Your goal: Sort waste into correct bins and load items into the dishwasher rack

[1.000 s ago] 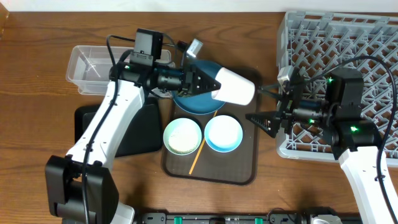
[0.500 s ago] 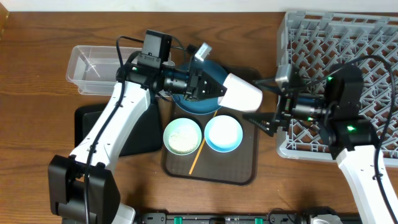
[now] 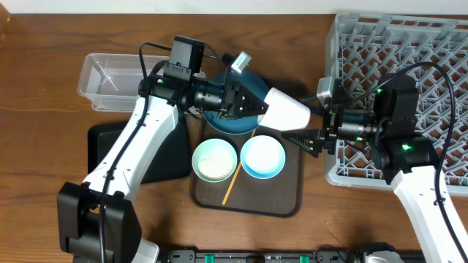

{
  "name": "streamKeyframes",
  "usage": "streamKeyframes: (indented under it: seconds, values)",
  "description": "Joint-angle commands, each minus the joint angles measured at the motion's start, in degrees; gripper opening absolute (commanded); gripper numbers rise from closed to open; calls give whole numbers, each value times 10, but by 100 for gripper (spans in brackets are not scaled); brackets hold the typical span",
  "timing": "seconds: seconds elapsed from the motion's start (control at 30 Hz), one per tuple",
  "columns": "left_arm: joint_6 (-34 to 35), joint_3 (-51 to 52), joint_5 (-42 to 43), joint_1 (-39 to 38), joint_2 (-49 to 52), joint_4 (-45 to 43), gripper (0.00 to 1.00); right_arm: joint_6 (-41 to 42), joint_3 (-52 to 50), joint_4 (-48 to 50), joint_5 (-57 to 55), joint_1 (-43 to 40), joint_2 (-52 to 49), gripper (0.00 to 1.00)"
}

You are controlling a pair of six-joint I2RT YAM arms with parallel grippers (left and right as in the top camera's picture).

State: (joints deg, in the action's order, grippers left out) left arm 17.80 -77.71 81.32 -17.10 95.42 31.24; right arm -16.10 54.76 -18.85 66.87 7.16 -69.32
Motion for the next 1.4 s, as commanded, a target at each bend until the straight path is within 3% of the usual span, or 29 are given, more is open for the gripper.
streamKeyframes:
  seconds: [0.0, 0.2, 0.53, 0.63, 0.73, 0.9, 1.07, 1.1, 1.23, 1.37]
  values:
    - [-5, -3, 18, 0, 0, -1, 6, -7, 3, 12, 6, 5, -2, 91]
    - [-5, -3, 18, 0, 0, -1, 6, -6, 3, 52, 7, 5, -2, 89]
    - [-5, -3, 16, 0, 0, -1, 7, -1, 3, 50, 7, 5, -2, 76]
    - [-5, -3, 11, 0, 0, -1, 15, 0, 3, 41, 7, 5, -2, 74]
    - [-6, -2, -42, 0, 0, 0, 31, 0, 3, 12, 3, 5, -2, 72]
    - [-6, -2, -214, 0, 0, 40, 32, 20, 3, -63, -91, 5, -2, 52]
    - [-12, -1, -239, 0, 0, 48, 18, 24, 3, -99, -129, 5, -2, 63]
    - [-12, -1, -239, 0, 0, 48, 6, 23, 3, -99, -129, 5, -2, 66]
    - [-12, -1, -240, 0, 0, 49, 7, 23, 3, -98, -129, 5, -2, 66]
    - [-20, -1, -240, 0, 0, 64, 17, 23, 3, -99, -129, 5, -2, 69]
